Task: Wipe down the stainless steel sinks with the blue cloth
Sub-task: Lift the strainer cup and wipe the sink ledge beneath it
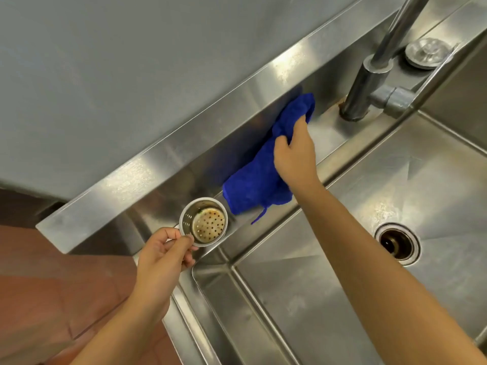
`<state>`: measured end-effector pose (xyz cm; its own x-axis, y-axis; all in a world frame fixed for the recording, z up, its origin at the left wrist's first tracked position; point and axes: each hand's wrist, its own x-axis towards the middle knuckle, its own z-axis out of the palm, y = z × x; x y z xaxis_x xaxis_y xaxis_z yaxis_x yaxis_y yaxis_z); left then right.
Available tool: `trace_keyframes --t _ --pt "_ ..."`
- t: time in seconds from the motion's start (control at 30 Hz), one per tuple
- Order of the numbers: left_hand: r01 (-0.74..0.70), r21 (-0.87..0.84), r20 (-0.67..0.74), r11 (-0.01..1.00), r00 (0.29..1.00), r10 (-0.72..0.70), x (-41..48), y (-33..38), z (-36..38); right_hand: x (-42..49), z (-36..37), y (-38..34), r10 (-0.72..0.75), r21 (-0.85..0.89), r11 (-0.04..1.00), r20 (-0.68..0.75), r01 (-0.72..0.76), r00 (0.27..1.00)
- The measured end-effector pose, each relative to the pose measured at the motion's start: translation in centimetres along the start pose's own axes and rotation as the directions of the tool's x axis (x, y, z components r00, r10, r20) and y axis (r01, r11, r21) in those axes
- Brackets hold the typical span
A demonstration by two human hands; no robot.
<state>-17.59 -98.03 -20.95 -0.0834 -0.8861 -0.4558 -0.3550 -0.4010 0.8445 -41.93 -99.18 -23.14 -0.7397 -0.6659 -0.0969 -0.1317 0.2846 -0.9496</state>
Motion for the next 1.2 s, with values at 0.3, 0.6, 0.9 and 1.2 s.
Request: trace_keyframes --t 0.3,0.6,0.9,1.2 --pt "0.018 -0.028 -0.03 0.999 0.999 -0.019 0.2 -0.3 -0.3 4.3 -2.5 -0.5 0.254 0.155 0.959 -0.104 -0.236 0.962" --pt "0.058 -0.033 -0.066 0.998 0.996 -0.06 0.2 -1.5 -0.2 -4.3 3.0 -0.2 0.114 0.039 0.992 0.128 -0.12 0.985" --pt "0.102 -0.095 -0.074 0.99 0.991 -0.109 0.5 -2.1 -1.3 -7.3 -1.0 0.0 0.081 0.185 0.979 0.051 -0.089 0.995" --pt "0.092 -0.114 -0.011 0.989 0.996 -0.093 -0.4 -2.6 -3.9 -12.9 -1.5 1.4 -0.063 0.025 0.998 0.041 0.062 0.997"
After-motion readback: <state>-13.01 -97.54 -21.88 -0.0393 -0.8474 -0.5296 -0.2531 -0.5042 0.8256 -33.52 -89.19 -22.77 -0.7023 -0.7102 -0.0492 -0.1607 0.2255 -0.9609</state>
